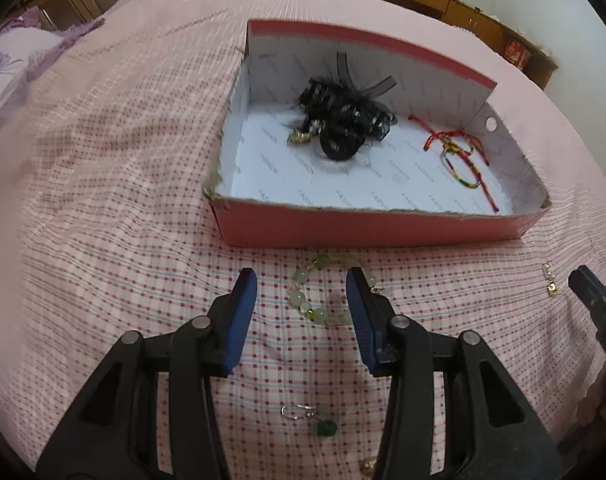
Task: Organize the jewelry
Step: 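Move both grippers back toward the remaining jewelry on the bed, then grasp the jade bracelet with the left gripper while the right grasps the gold pearl pendant, then lower both held items into the shoebox and open both grippers, then move both grippers back to the bed over the gold charm and pink bracelet, then grasp the small gold charm with the left gripper while the right grasps the pink beaded bracelet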
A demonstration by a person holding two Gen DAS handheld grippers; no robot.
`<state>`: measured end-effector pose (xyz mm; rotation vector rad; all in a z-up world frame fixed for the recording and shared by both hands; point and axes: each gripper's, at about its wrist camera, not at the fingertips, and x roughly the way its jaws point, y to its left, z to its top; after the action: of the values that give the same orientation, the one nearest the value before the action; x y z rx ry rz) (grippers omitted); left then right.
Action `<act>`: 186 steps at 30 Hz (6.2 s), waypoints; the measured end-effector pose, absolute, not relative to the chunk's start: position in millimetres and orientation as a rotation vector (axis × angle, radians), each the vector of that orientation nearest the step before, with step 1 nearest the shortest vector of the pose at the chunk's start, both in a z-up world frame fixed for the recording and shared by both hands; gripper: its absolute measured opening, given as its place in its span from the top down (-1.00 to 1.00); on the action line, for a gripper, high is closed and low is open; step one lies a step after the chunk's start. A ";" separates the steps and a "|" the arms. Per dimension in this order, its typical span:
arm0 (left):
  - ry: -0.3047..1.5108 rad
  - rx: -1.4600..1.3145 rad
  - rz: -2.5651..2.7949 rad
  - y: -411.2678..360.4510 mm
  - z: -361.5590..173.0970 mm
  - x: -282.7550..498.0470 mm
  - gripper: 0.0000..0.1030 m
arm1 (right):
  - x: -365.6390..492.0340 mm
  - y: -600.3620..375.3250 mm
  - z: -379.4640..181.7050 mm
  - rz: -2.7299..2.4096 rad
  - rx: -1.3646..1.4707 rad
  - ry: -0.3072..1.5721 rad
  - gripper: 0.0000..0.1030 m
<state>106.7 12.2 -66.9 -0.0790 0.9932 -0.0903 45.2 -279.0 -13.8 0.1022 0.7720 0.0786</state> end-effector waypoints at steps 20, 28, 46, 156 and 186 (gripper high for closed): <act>0.974 -0.073 -0.083 9.7 -85.7 113.4 0.49 | 74.0 -274.1 -49.0 0.055 0.068 0.888 0.40; 0.970 -0.132 -0.098 17.4 -83.6 111.3 1.00 | 68.4 -276.3 -47.1 0.067 0.098 0.879 0.65; 0.807 -0.208 -0.186 35.2 -20.4 70.0 1.00 | 30.2 -265.4 -7.3 0.149 0.143 0.766 0.66; 0.915 -0.083 -0.240 2.1 -13.2 6.7 0.51 | -19.0 -215.3 24.3 0.186 0.181 0.788 0.15; 0.971 -0.028 -0.282 -12.8 -62.3 -1.8 0.85 | -20.1 -192.4 -32.7 0.261 0.258 0.982 0.13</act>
<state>-1.8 -12.8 -62.3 -0.0283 0.9714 -0.2816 -20.1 -192.4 -32.7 0.2579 0.9819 0.2606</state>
